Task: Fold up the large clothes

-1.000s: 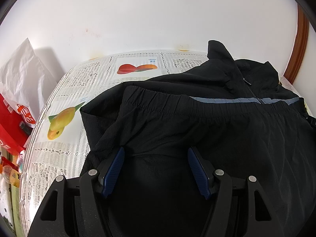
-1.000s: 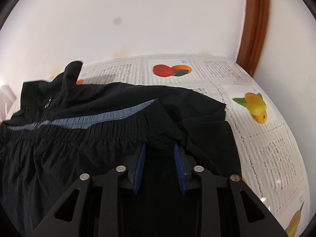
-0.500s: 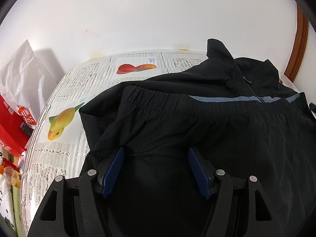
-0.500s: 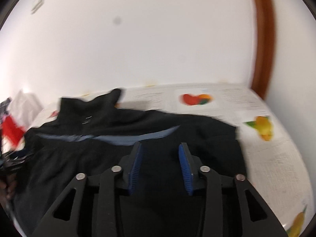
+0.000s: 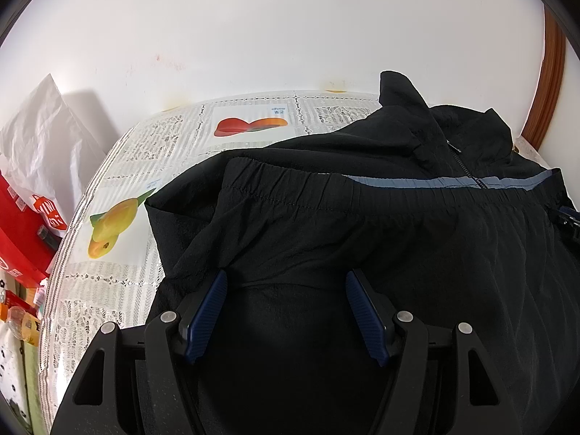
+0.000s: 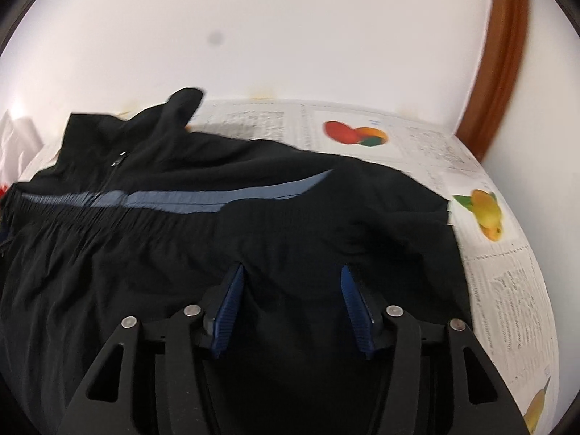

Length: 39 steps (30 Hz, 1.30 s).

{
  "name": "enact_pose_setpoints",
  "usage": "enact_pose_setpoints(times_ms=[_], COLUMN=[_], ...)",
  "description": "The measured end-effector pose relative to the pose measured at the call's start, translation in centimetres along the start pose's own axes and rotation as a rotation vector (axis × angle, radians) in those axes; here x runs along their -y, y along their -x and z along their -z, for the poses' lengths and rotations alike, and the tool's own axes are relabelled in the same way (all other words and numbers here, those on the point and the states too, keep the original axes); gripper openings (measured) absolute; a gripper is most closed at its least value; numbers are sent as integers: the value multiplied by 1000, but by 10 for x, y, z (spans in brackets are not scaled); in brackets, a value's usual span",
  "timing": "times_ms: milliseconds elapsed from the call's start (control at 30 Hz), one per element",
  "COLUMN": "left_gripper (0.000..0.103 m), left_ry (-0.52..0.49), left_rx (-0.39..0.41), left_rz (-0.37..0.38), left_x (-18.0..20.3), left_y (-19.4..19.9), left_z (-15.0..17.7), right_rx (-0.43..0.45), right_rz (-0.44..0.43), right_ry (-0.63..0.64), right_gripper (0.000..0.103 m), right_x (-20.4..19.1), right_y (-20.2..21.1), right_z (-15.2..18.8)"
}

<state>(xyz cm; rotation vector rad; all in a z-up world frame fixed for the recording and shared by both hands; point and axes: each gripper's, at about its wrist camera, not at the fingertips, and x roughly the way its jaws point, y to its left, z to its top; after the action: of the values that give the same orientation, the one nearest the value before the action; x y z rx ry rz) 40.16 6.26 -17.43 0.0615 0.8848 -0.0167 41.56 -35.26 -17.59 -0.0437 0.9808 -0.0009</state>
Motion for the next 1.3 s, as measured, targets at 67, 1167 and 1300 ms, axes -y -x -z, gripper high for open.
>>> enact_pose_setpoints(times_ms=[67, 1167, 1300], left_gripper=[66, 69, 69], left_ry=[-2, 69, 60], left_rx=[0, 11, 12], left_rz=[-2, 16, 2], left_x=[1, -31, -45], left_y=[0, 111, 127], left_z=[-1, 67, 90], right_rx=[8, -7, -90], right_rz=[27, -294, -223], right_ry=[8, 51, 88], right_gripper=[54, 57, 57], right_x=[3, -67, -99], right_y=[1, 79, 62], right_z=[-1, 24, 44])
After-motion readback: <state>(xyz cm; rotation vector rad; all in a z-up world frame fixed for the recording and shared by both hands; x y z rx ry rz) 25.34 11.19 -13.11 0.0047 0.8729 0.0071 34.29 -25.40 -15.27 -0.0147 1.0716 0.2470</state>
